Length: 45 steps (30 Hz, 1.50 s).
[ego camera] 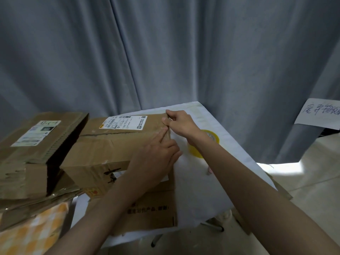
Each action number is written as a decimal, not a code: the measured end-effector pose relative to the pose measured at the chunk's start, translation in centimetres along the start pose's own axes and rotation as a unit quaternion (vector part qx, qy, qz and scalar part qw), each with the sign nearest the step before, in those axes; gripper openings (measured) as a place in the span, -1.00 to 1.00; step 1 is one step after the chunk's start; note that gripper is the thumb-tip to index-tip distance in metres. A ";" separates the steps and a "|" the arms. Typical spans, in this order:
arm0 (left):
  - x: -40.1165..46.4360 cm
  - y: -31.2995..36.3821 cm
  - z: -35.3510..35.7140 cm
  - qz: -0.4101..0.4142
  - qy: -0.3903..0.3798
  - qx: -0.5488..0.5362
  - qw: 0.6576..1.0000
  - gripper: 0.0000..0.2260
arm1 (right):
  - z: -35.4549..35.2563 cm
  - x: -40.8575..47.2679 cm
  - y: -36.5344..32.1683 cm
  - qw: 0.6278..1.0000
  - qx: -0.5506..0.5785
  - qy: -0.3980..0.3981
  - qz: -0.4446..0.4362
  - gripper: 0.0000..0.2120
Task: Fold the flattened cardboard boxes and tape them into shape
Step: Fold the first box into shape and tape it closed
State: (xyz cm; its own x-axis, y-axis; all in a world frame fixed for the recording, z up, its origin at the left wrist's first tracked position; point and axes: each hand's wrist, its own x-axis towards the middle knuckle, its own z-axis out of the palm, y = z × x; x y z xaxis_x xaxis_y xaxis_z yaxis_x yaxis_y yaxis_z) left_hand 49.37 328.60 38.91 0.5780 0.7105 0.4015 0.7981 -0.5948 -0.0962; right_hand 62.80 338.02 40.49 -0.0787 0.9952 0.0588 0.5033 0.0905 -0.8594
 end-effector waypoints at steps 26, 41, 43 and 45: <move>-10.1 -8.9 -6.5 -0.389 0.047 -0.161 0.906 -0.18 | -0.5 -7.1 -2.4 0.995 0.015 0.076 0.062 -0.60; -12.4 -9.3 -4.1 -0.310 0.088 -0.221 0.920 -0.22 | -2.2 -4.6 9.8 0.926 -0.363 -0.007 0.101 -0.68; -12.4 -9.2 -4.2 -0.307 0.100 -0.217 0.921 -0.25 | -2.2 -4.8 10.1 0.919 -0.385 0.045 0.075 -0.70; -12.4 -9.0 -4.2 -0.309 0.109 -0.214 0.920 -0.27 | -2.9 -4.8 9.7 0.938 -0.321 0.102 0.078 -0.70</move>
State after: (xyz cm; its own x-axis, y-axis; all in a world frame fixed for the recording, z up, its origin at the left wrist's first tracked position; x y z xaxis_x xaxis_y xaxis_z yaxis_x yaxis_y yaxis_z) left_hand 34.31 323.60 38.63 -0.0482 0.8985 0.4364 0.7956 -0.2296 0.5606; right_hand 70.52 334.26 33.37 0.1723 0.9789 0.1100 0.9148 -0.1176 -0.3865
